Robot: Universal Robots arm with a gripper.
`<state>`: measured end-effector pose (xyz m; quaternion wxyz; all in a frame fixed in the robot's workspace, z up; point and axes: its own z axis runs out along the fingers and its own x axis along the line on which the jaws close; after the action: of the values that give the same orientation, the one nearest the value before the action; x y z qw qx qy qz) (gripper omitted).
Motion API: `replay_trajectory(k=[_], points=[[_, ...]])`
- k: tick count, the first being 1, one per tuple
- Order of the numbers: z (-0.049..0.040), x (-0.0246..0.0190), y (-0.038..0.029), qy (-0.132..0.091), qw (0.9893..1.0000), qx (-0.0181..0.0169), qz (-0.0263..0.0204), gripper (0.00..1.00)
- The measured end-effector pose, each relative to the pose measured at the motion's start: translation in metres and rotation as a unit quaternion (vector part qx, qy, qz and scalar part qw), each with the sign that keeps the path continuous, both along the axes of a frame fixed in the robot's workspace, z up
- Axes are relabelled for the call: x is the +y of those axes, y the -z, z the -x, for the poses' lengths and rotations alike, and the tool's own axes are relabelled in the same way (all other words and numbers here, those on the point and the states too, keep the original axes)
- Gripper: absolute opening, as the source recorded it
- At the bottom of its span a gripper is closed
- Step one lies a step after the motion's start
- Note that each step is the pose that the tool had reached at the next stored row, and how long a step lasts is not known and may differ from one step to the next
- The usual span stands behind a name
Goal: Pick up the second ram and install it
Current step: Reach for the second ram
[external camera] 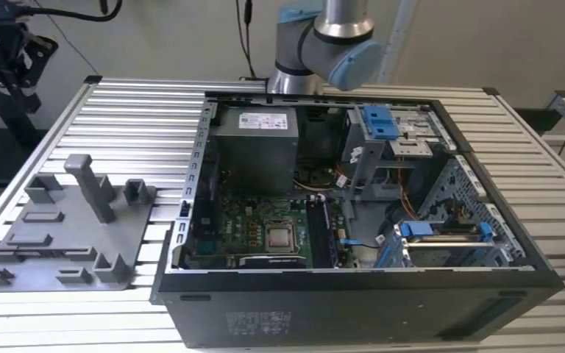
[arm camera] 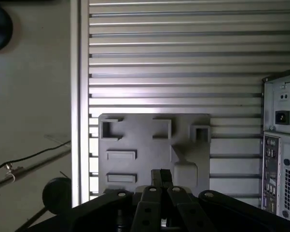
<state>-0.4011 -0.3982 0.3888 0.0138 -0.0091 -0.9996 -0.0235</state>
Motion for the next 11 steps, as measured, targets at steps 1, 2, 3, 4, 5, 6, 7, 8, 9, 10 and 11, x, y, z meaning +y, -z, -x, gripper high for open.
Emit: replay_trajectory(k=[1,2,3,4,5,6,7,8,9,10,11], points=[[0.0033,0.0001,0.0000,0.000,1.0000,0.0000,0.0000,0.11],[0.0065,0.0002,0.0000,-0.001,1.0000,0.0000,0.0000,0.11],[0.0084,0.0003,0.0000,-0.001,1.0000,0.0000,0.0000,0.11],[0.0088,0.0003,0.0001,-0.001,1.0000,0.0000,0.0000,0.11],[0.0088,0.0002,0.0001,-0.001,1.0000,0.0000,0.0000,0.11],[0.0088,0.0002,0.0001,-0.001,1.0000,0.0000,0.0000,0.11],[0.0088,0.0002,0.0001,-0.001,1.0000,0.0000,0.0000,0.11],[0.0088,0.0003,0.0000,-0.001,1.0000,0.0000,0.0000,0.11],[0.0089,0.0003,0.0001,-0.001,1.0000,0.0000,0.0000,0.11],[0.0089,0.0000,0.0009,-0.001,1.0000,-0.0001,-0.0001,0.11],[0.0090,-0.0009,0.0015,-0.001,1.0000,0.0000,0.0000,0.11]])
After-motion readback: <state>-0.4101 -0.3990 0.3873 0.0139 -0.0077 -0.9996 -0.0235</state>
